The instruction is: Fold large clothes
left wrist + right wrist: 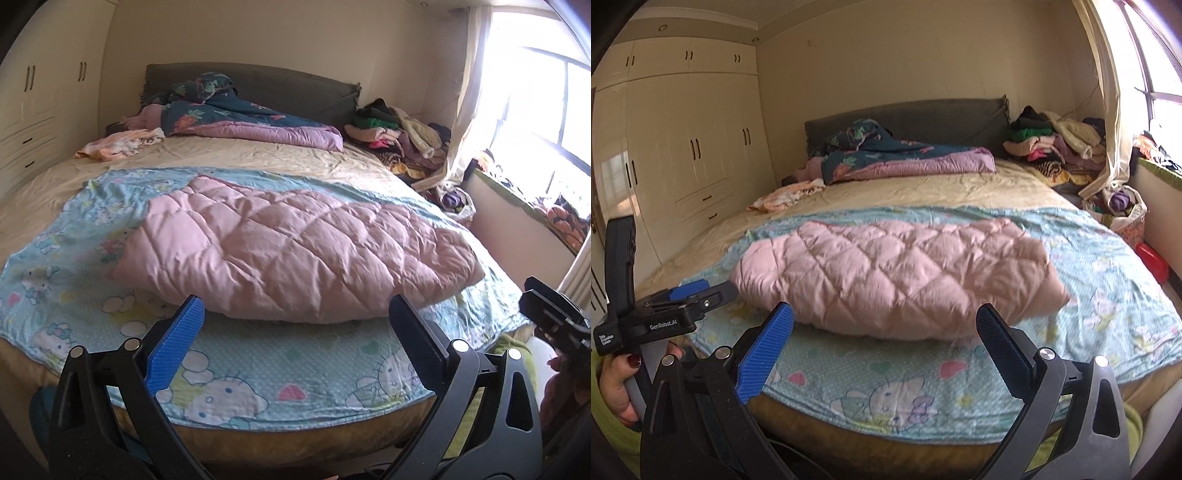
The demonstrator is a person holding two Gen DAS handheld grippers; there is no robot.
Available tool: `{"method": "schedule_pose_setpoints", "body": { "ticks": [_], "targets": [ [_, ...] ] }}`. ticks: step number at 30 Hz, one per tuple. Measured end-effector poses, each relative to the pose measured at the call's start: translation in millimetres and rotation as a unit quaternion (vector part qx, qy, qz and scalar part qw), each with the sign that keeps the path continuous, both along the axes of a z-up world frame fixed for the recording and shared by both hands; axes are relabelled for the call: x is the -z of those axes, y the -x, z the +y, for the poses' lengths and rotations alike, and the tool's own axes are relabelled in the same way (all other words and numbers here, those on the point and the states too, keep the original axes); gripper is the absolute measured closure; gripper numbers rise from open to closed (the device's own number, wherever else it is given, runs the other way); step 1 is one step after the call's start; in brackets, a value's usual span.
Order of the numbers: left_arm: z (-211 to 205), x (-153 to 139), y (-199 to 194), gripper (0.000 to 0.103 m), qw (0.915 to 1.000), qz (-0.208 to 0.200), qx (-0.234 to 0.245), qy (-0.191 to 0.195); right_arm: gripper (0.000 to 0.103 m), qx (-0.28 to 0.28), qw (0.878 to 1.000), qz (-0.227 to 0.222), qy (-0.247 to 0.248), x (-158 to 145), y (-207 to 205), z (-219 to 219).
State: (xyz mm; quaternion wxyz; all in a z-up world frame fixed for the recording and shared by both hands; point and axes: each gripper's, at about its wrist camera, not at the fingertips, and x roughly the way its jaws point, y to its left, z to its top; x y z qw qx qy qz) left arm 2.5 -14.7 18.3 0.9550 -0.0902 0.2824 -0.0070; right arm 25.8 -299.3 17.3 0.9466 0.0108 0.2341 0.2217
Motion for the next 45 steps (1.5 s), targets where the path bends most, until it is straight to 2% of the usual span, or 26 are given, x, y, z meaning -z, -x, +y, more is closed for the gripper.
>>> {"method": "schedule_pose_setpoints", "body": {
  "ticks": [14, 45],
  "targets": [
    [-6, 11, -6, 0.009, 0.9997, 0.023, 0.002, -0.01, 0.004, 0.015, 1.0, 0.019, -0.006, 13, -9, 0],
    [-3, 10, -5, 0.009, 0.9996, 0.023, -0.001, -0.018, 0.004, 0.012, 1.0, 0.025, 0.002, 14, -9, 7]
  ]
}}
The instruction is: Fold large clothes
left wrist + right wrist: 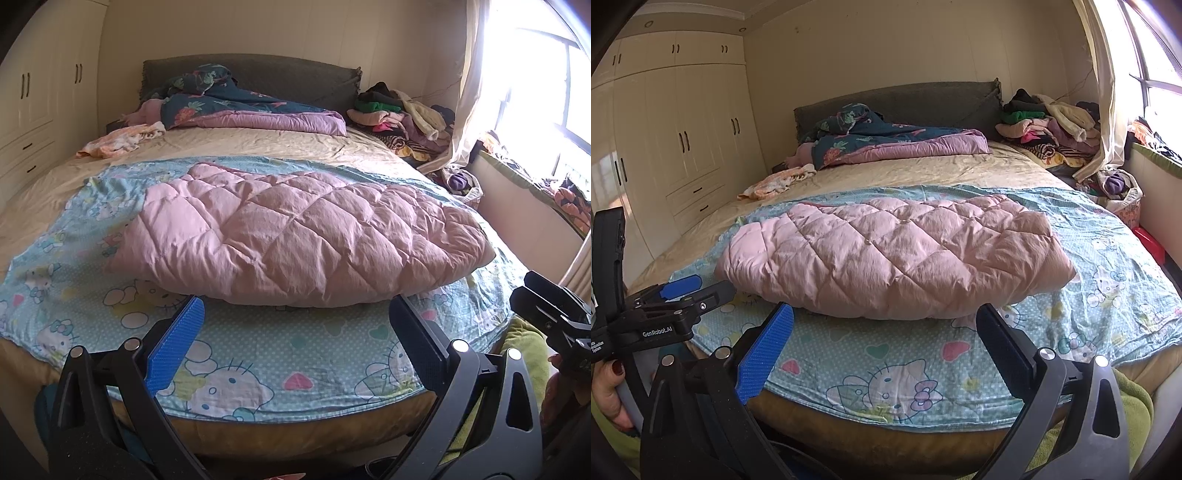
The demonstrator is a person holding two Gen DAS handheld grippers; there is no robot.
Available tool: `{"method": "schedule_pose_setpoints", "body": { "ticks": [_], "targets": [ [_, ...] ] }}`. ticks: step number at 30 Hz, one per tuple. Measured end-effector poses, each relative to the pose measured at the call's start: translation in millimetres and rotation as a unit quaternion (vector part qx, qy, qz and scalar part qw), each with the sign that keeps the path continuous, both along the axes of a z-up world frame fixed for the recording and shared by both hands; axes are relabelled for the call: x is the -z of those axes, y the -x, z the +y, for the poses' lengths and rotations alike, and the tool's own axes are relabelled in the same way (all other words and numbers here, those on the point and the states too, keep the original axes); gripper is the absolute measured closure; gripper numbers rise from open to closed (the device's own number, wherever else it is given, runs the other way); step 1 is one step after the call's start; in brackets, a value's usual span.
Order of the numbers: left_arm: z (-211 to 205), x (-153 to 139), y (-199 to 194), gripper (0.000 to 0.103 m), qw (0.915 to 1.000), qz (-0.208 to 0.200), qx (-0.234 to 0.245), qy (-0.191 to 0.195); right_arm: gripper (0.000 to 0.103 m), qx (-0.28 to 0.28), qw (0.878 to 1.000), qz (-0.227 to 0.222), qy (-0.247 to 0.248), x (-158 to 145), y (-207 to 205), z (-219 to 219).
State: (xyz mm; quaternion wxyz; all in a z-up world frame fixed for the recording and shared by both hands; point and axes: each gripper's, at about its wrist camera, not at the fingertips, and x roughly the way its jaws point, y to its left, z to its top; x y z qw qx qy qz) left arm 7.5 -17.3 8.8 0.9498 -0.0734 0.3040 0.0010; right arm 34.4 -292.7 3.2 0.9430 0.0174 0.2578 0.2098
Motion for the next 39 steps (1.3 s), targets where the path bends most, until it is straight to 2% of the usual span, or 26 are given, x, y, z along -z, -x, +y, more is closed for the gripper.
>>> {"method": "schedule_pose_setpoints", "body": {
  "ticks": [39],
  "targets": [
    [-1.6, -1.3, 1.6, 0.009, 1.0, -0.002, 0.003, -0.003, 0.004, -0.002, 1.0, 0.005, 0.008, 0.4, 0.9, 1.4]
  ]
}}
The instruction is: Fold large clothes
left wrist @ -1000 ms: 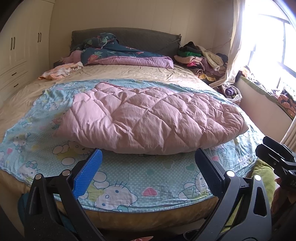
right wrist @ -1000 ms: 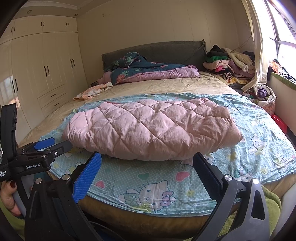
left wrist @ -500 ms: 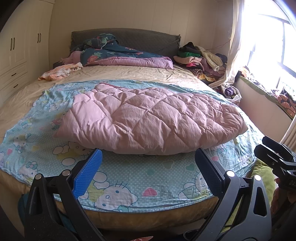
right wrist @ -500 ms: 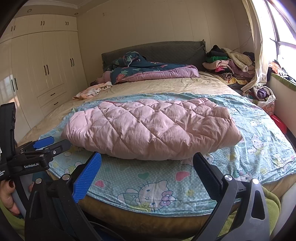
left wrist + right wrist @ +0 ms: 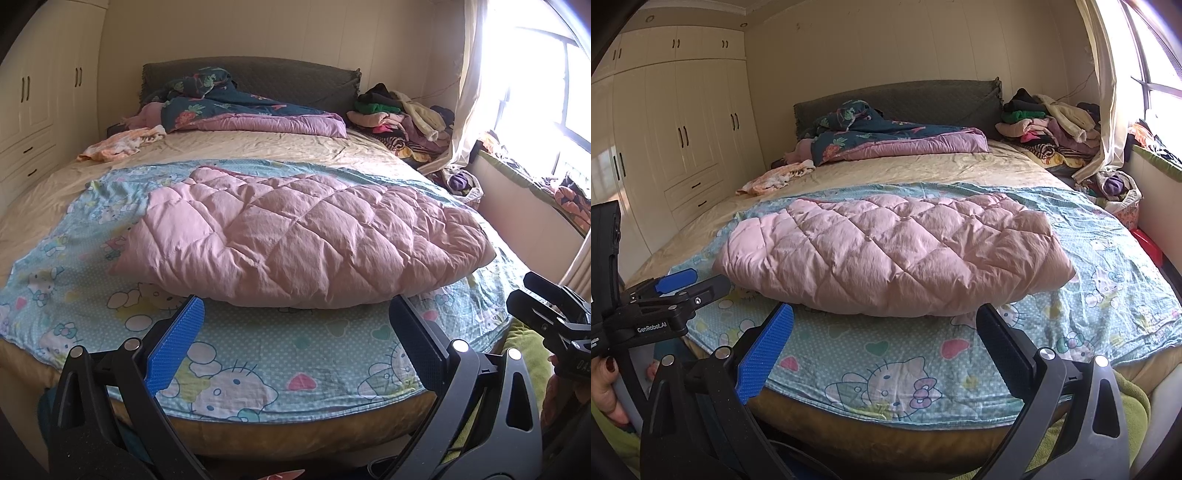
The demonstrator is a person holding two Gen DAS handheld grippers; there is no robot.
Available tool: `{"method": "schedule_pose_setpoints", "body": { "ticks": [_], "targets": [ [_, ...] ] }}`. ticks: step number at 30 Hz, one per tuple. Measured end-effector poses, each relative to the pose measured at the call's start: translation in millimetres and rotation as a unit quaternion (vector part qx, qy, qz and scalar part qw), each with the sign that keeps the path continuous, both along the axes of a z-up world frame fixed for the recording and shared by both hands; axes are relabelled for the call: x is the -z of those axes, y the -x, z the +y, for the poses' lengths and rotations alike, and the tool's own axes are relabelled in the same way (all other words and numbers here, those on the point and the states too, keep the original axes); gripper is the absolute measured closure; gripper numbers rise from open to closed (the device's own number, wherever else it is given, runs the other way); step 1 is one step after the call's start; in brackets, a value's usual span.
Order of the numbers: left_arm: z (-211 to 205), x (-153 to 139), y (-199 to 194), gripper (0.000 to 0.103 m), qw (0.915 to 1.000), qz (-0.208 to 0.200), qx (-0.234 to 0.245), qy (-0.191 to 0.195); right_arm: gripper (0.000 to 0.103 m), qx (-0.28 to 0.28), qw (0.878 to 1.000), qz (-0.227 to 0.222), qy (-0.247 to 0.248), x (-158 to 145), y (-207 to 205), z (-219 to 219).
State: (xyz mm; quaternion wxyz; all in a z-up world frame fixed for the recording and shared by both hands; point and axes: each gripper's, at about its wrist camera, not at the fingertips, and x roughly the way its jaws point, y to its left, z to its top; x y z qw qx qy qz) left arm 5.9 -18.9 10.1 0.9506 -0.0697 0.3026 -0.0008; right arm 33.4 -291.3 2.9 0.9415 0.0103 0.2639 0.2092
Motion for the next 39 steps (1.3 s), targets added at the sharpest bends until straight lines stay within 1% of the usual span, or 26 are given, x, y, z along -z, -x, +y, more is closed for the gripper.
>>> {"method": "schedule_pose_setpoints", "body": {
  "ticks": [14, 21, 25, 29, 31, 32, 33, 35, 36, 37, 38, 39],
  "targets": [
    [-1, 1, -1, 0.009, 1.0, 0.002, 0.003, -0.006, 0.004, -0.001, 1.0, 0.0, 0.006, 1, 0, 1],
    [3, 4, -1, 0.009, 0.9997, 0.006, 0.01, -0.021, 0.004, -0.002, 1.0, 0.002, 0.006, 2, 0, 1],
    [2, 7, -1, 0.009, 0.9991, 0.013, -0.005, -0.039, 0.004, -0.002, 1.0, 0.013, -0.006, 3, -1, -4],
    [5, 11, -2, 0.009, 0.9988, 0.02, -0.009, -0.044, 0.004, 0.009, 0.999, 0.023, -0.03, 2, -1, -24],
    [10, 13, -4, 0.009, 0.9986, 0.022, -0.02, -0.044, 0.004, 0.027, 0.998, 0.024, -0.049, 0, -2, -46],
    [18, 14, -8, 0.009, 0.9985, 0.026, -0.029, -0.039, 0.004, 0.041, 0.997, 0.023, -0.056, -1, -4, -61],
    [27, 16, -13, 0.009, 0.9983, 0.032, -0.037, -0.031, 0.004, 0.068, 0.995, 0.024, -0.065, -1, -7, -84],
    [59, 20, -27, 0.009, 0.9959, 0.045, -0.077, -0.016, 0.004, 0.131, 0.987, 0.032, -0.092, 0, -11, -137],
    [72, 21, -31, 0.009, 0.9945, 0.049, -0.092, -0.012, 0.004, 0.171, 0.979, 0.036, -0.107, 3, -12, -171],
    [97, 22, -38, 0.009, 0.9907, 0.051, -0.125, -0.013, 0.004, 0.225, 0.966, 0.038, -0.118, 8, -12, -211],
    [118, 24, -44, 0.009, 0.9859, 0.055, -0.156, -0.024, 0.004, 0.278, 0.953, 0.039, -0.118, 13, -10, -247],
    [134, 25, -48, 0.009, 0.9814, 0.062, -0.179, -0.032, 0.004, 0.344, 0.932, 0.048, -0.109, 24, -8, -295]
  ]
}}
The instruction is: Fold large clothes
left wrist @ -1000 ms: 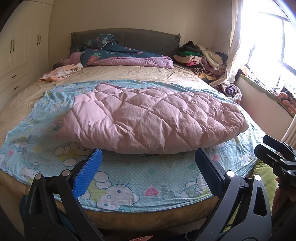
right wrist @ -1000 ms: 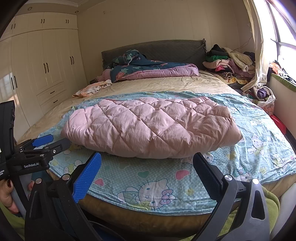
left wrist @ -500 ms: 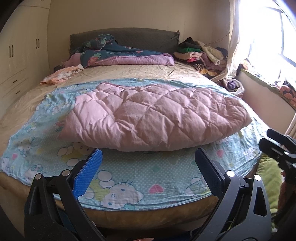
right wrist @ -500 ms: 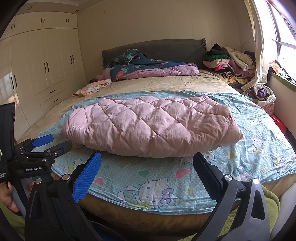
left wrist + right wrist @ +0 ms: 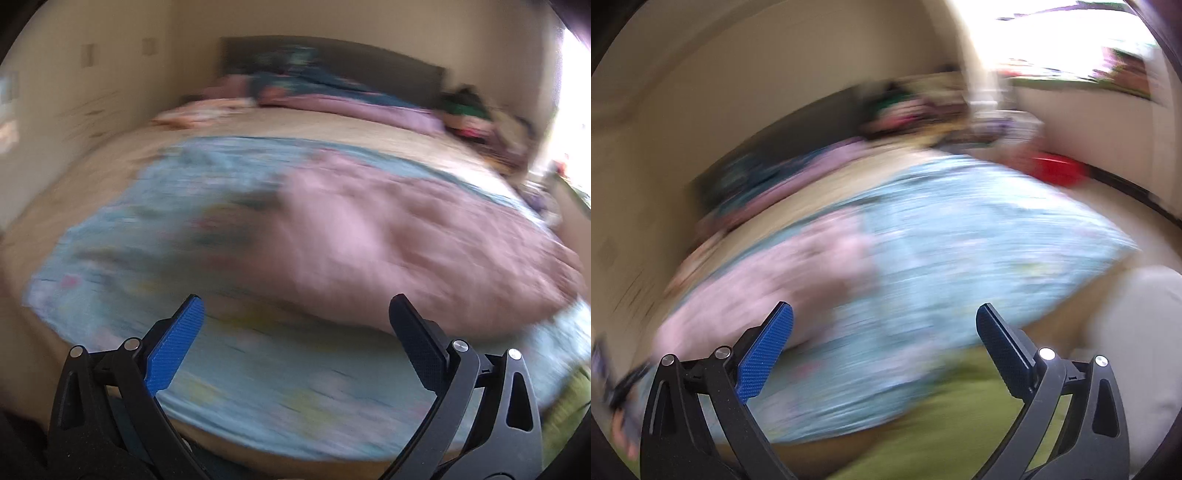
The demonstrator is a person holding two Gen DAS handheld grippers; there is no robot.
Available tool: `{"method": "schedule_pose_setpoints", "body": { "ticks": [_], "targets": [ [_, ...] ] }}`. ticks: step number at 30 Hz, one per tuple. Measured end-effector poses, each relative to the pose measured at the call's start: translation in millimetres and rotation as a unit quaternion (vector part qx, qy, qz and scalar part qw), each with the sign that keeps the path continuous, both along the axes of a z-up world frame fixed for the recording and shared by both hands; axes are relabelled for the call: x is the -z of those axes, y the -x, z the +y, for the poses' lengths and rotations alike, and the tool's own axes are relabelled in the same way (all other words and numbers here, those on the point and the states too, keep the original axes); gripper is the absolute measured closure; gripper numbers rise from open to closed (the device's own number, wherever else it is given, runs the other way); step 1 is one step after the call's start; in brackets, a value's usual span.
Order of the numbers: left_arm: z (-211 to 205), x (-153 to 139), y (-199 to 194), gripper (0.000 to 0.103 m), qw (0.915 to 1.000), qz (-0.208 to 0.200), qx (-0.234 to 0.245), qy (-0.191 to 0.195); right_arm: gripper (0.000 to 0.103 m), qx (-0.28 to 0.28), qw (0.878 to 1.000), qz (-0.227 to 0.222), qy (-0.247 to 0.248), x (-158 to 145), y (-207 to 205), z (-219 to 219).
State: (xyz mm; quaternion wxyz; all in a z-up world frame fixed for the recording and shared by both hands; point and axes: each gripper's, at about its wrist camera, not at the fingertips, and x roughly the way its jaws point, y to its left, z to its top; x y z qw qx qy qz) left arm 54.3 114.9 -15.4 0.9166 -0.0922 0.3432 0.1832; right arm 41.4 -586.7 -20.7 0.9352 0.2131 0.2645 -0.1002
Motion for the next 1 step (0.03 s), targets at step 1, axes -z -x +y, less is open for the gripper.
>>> {"method": "schedule_pose_setpoints", "body": {
  "ticks": [1],
  "targets": [
    [29.3, 2.7, -7.0, 0.009, 0.9995, 0.009, -0.03, -0.005, 0.004, 0.046, 0.999, 0.023, 0.002, 11.4, 0.8, -36.2]
  ]
}}
